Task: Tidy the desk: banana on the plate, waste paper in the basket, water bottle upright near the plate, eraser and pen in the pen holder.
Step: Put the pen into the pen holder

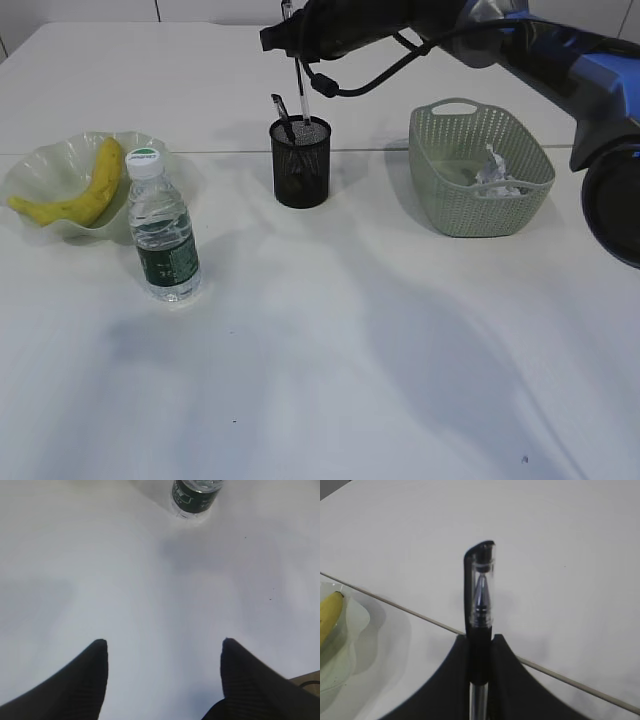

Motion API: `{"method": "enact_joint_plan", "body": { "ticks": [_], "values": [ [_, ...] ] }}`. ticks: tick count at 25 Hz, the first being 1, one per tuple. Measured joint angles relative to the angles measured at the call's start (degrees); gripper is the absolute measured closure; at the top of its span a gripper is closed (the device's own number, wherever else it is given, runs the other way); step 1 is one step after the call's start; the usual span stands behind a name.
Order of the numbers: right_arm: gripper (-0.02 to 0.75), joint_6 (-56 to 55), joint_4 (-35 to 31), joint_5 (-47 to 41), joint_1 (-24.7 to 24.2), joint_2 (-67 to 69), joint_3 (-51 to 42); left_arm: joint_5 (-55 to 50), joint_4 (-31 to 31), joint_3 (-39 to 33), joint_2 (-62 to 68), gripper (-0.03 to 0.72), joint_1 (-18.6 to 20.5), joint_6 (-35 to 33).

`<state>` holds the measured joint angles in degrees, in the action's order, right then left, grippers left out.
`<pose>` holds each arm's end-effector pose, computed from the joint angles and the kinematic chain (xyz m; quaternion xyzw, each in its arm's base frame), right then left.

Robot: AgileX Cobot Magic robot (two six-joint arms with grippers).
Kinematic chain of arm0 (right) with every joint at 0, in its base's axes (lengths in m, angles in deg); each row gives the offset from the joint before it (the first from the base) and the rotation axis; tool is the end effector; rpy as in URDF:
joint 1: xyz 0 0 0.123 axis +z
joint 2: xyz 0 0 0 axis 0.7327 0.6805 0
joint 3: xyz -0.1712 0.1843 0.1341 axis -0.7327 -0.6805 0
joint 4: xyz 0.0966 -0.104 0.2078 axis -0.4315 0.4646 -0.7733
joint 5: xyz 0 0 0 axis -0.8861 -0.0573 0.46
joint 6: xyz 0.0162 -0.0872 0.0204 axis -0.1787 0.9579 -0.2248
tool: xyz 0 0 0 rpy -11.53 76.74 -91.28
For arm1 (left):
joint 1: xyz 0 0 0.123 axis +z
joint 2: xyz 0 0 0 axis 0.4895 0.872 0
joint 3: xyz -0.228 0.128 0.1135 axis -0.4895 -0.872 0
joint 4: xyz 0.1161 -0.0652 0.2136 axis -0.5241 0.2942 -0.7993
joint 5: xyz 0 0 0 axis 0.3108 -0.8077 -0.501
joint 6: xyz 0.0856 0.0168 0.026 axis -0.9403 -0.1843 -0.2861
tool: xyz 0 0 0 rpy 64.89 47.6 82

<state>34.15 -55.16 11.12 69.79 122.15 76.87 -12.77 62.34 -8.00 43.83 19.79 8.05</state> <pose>0.5267 0.2285 0.2658 -0.2020 0.8375 0.1291 0.4910 0.1822 -0.0388 0.3351 0.0678 0.9616 -0.0711 0.2561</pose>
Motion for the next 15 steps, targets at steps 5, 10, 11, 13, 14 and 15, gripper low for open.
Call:
{"method": "enact_joint_plan", "body": {
  "ticks": [5, 10, 11, 13, 14, 15],
  "values": [
    [0.687, 0.14, 0.0, 1.03, 0.0, 0.85, 0.0, 0.0, 0.0, 0.0, 0.0, 0.193, 0.0, 0.0],
    [0.687, 1.12, -0.35, 1.72, 0.0, 1.01, 0.0, 0.0, 0.0, 0.0, 0.0, 0.193, 0.0, 0.0],
    [0.687, 1.24, -0.6, 1.72, 0.0, 1.01, 0.0, 0.0, 0.0, 0.0, 0.0, 0.193, 0.0, 0.0],
    [0.687, 1.24, -0.87, 1.72, 0.0, 1.01, 0.0, 0.0, 0.0, 0.0, 0.0, 0.193, 0.0, 0.0],
    [0.687, 1.35, -0.96, 1.72, 0.0, 1.01, 0.0, 0.0, 0.0, 0.0, 0.0, 0.193, 0.0, 0.0],
    [0.687, 1.45, -1.11, 1.72, 0.0, 1.01, 0.0, 0.0, 0.0, 0.0, 0.0, 0.193, 0.0, 0.0]
  ]
}}
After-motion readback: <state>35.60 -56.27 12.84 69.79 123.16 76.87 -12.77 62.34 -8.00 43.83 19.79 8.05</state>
